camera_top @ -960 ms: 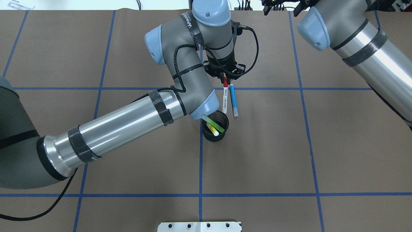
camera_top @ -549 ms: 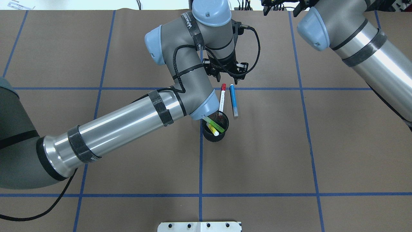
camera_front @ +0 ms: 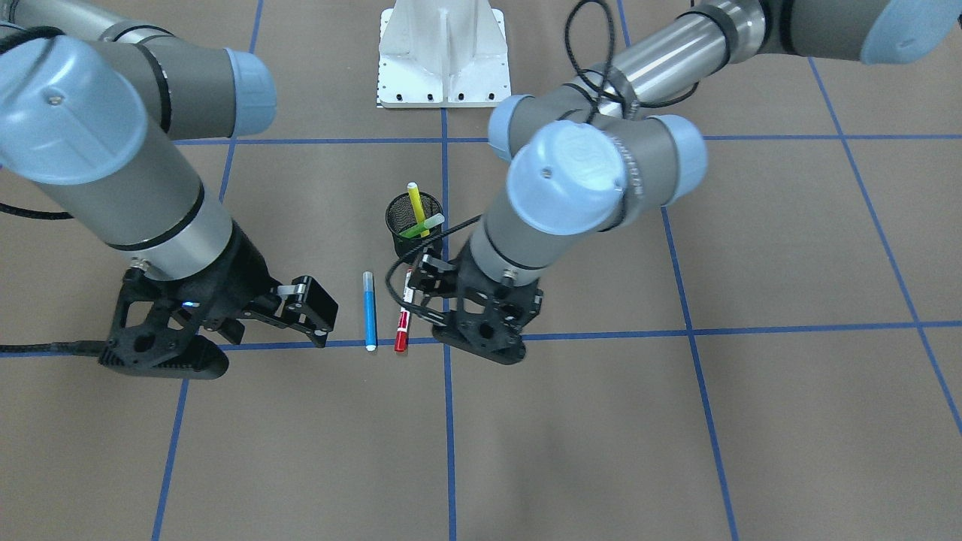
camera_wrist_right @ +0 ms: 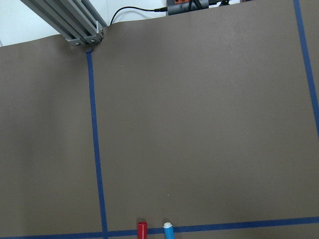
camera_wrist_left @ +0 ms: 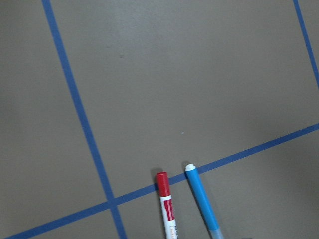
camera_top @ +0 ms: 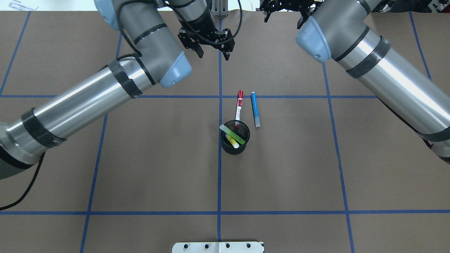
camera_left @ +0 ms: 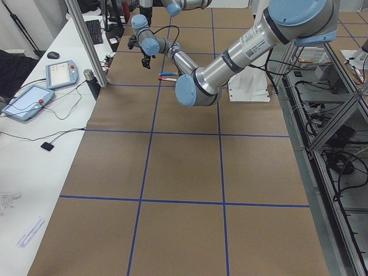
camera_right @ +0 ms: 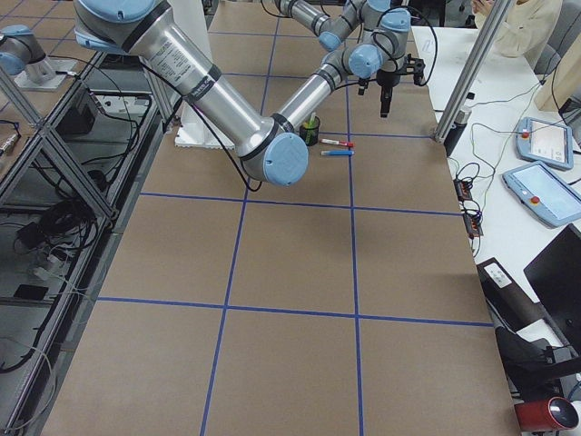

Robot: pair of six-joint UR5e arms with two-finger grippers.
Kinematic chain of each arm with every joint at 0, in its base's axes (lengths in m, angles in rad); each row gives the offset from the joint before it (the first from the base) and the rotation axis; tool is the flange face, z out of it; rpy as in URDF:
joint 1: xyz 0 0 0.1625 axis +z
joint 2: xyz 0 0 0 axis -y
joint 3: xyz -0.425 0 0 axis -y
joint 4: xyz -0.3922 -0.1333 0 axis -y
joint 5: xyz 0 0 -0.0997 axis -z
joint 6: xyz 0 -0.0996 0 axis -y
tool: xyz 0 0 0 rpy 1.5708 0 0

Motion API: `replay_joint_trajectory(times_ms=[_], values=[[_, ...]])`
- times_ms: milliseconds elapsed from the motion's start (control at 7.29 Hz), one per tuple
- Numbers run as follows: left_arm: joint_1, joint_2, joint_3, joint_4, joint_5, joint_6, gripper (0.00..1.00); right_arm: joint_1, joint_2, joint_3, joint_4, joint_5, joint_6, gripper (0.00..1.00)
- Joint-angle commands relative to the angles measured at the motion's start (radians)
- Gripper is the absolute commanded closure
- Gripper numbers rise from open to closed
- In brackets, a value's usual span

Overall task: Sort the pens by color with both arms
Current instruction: 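Open the left gripper and raise it away while the right arm approaches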

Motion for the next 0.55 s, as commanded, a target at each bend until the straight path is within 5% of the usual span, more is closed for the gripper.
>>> replay_joint_trajectory(times_ms=[0, 137, 412], values=[[-0.086, 0.152, -0.096, 0.002, -0.087, 0.137, 0.12, -0.071, 0.066, -0.034, -0.127, -0.020, 0.141, 0.02], [-0.105, 0.233, -0.159, 0.002, -0.097, 0.183, 0.12, -0.091, 0.161, -0.084, -0.263, -0.020, 0.158, 0.02], [-0.149, 0.308, -0.209, 0.004, -0.123, 0.218, 0.12, -0.169, 0.200, -0.093, -0.342, -0.021, 0.303, 0.02]])
